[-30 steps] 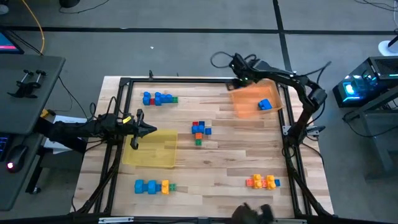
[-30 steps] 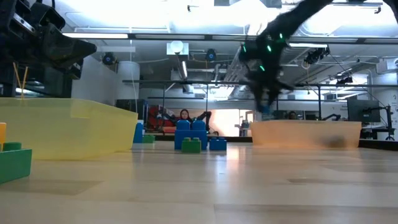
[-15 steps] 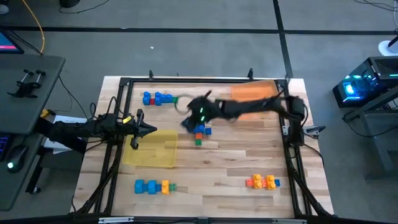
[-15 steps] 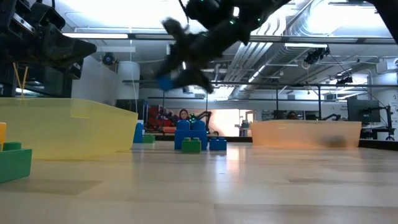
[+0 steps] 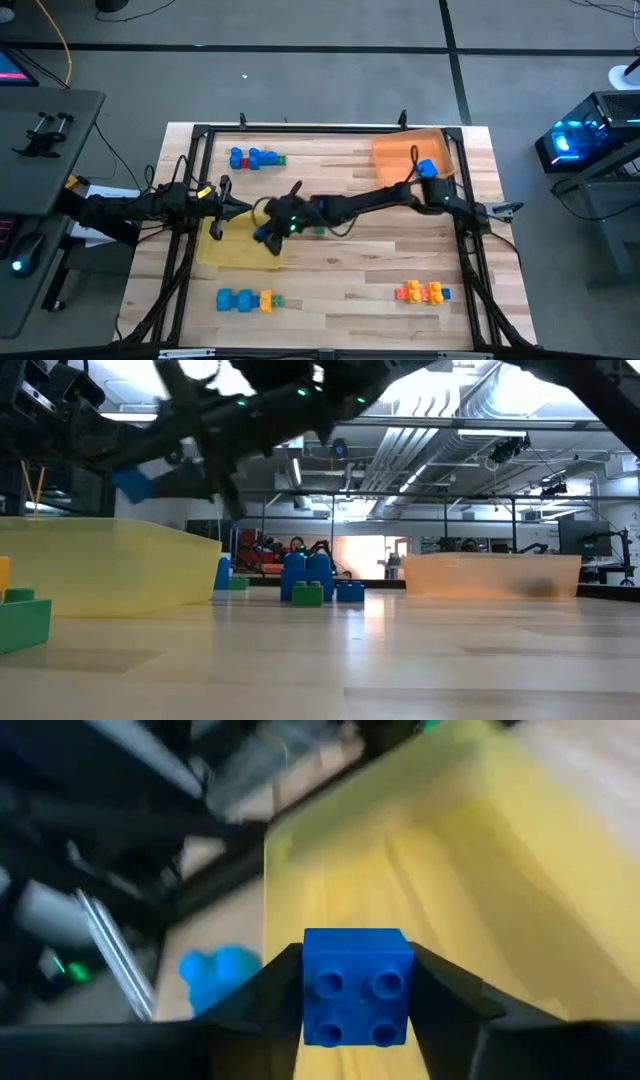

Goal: Sort blocks by size
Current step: Put the small blue 4 stud game piece into the yellow bin

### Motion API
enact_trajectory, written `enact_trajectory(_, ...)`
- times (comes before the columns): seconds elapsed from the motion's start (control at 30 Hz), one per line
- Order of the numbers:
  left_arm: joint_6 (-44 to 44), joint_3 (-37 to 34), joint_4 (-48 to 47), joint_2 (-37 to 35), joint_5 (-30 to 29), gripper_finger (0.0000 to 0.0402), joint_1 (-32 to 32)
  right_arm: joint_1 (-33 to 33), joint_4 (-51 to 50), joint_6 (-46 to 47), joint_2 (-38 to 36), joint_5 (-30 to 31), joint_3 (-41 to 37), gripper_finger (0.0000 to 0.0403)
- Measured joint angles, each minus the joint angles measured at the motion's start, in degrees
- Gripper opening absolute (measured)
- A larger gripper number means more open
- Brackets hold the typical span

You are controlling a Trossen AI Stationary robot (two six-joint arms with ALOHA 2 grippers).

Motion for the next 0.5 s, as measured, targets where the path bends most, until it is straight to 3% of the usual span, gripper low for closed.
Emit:
enact_trajectory(0.23,0.0,0.0,0.0,0.0,0.0,0.0,0.0,0.55,-23.23,-12.77,3.42,3.86,14.8,0.0295)
enact_trajectory(0.33,0.0,0.0,0.0,0.0,0.0,0.0,0.0,-0.06,-30.55,-17.52,3.48,3.96,18.93,0.0315)
enact_trajectory(0.5,0.0,0.0,0.0,0.0,0.0,0.0,0.02,-1.17,-51.44,-24.27,2.45,5.09,24.65,0.0319)
